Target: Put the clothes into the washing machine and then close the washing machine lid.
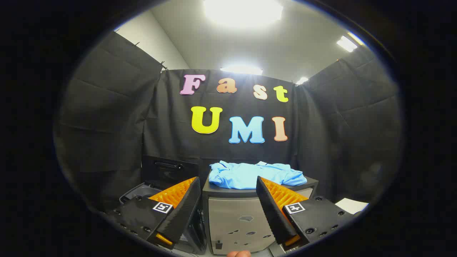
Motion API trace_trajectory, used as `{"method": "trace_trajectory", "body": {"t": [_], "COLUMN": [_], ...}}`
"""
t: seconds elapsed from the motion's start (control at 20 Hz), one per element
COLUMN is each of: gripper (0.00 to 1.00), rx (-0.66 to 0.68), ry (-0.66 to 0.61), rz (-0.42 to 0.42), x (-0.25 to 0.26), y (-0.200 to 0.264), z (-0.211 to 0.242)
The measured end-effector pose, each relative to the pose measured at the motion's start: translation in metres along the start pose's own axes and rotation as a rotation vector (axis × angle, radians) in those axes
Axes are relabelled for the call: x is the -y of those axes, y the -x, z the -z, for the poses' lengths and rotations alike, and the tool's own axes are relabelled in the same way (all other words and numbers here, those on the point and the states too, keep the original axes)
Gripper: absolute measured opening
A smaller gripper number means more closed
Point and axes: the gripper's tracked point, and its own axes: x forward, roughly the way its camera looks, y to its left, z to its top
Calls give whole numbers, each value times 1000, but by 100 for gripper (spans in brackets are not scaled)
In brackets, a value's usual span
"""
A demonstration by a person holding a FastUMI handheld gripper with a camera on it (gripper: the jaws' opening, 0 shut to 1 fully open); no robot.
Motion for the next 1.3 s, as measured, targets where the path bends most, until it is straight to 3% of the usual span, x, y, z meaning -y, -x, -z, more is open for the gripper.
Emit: {"method": "trace_trajectory", "body": {"t": [0.65, 1.3], "gripper": [98, 98], "rx": [16, 23], "ry": [49, 50], "rz": [-61, -69], "x": [-26, -31], "y": [10, 7], "z": [-10, -13]}}
